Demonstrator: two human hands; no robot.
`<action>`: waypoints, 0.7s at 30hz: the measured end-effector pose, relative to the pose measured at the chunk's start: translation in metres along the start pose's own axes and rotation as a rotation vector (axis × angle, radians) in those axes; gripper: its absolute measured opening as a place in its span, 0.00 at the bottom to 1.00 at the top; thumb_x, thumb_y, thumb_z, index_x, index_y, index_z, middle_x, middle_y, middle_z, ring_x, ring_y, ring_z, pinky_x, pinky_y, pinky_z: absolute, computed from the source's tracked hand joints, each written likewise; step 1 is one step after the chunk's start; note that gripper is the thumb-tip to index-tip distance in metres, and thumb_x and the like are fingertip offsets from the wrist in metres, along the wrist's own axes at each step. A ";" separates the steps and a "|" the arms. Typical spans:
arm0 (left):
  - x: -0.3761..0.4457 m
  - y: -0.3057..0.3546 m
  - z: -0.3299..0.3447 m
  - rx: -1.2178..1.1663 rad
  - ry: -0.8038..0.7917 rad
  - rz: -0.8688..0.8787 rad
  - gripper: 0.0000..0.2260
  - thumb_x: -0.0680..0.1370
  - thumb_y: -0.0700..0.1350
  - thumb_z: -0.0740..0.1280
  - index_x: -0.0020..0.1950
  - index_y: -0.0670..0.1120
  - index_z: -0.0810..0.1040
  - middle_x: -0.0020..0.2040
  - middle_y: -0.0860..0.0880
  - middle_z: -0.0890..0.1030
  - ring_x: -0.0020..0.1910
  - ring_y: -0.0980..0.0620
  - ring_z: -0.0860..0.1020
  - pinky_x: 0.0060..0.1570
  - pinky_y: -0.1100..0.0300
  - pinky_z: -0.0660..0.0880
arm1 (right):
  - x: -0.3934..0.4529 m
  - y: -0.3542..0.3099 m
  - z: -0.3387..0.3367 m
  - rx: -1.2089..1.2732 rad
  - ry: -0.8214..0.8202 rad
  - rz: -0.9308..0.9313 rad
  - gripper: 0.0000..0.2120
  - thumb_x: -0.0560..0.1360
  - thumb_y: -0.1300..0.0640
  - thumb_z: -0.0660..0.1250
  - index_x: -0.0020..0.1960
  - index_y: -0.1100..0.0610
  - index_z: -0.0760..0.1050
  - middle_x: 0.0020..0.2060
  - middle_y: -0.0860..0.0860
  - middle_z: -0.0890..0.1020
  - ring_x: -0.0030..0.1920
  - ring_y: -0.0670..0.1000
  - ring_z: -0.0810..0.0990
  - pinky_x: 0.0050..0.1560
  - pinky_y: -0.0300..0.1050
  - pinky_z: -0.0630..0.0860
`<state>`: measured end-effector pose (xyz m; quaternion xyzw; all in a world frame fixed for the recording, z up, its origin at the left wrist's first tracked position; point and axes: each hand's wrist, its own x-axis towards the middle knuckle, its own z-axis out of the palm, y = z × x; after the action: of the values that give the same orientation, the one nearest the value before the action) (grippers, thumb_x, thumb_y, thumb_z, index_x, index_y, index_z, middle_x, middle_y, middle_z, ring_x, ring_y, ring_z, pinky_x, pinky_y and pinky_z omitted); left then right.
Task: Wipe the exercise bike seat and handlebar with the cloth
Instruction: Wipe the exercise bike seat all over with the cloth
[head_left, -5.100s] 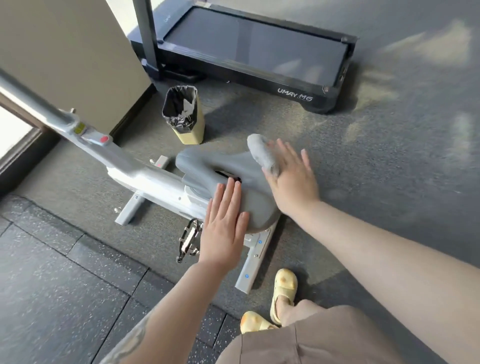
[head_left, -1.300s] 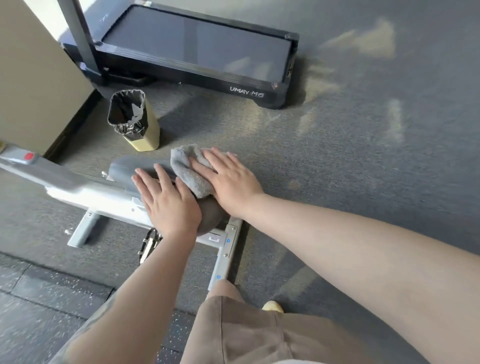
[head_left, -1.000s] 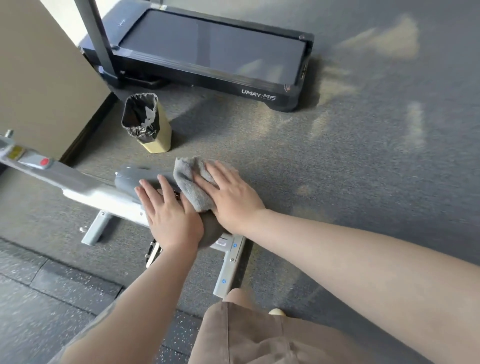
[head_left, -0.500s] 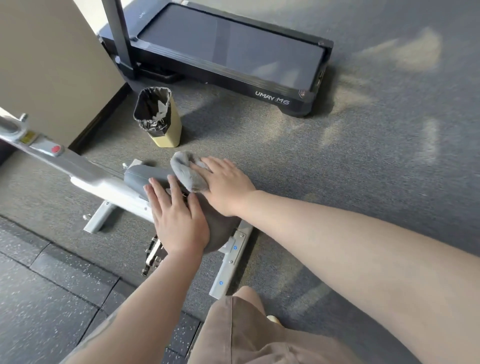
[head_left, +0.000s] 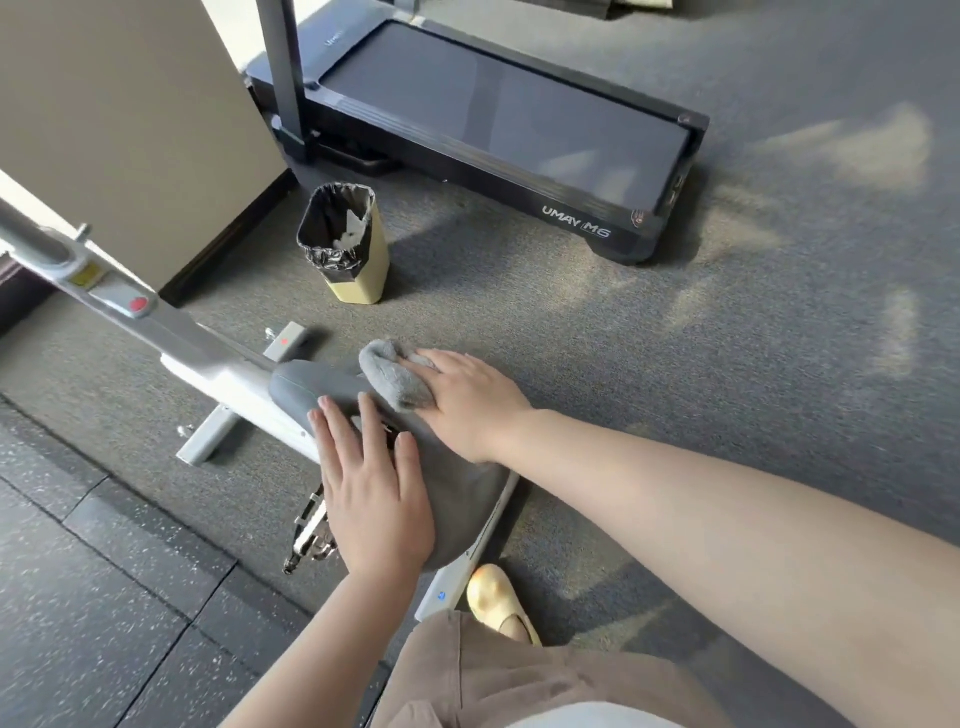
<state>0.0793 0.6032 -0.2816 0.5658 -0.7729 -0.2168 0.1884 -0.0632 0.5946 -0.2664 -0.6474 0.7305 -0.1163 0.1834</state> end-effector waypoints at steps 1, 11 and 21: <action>0.000 -0.001 0.000 -0.006 0.003 0.004 0.28 0.78 0.56 0.47 0.76 0.46 0.54 0.78 0.43 0.48 0.77 0.49 0.43 0.75 0.53 0.46 | 0.001 -0.001 0.001 -0.016 0.010 0.003 0.27 0.79 0.46 0.57 0.76 0.49 0.55 0.75 0.52 0.60 0.74 0.53 0.57 0.74 0.51 0.54; 0.000 -0.002 -0.002 -0.224 0.098 -0.090 0.29 0.78 0.56 0.43 0.76 0.45 0.49 0.77 0.52 0.47 0.76 0.59 0.43 0.72 0.69 0.39 | -0.006 0.003 0.000 -0.081 -0.021 -0.255 0.31 0.77 0.49 0.59 0.77 0.48 0.51 0.76 0.52 0.55 0.76 0.51 0.51 0.75 0.49 0.47; -0.002 0.002 0.001 -0.249 0.258 -0.298 0.25 0.77 0.60 0.44 0.74 0.58 0.57 0.75 0.64 0.56 0.71 0.72 0.54 0.62 0.79 0.52 | 0.005 0.026 -0.003 -0.034 -0.148 -0.668 0.30 0.74 0.54 0.62 0.75 0.48 0.58 0.77 0.51 0.54 0.76 0.53 0.50 0.75 0.53 0.52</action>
<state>0.0778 0.6055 -0.2819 0.6691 -0.6177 -0.2617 0.3199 -0.0881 0.5931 -0.2743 -0.8605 0.4648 -0.1107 0.1768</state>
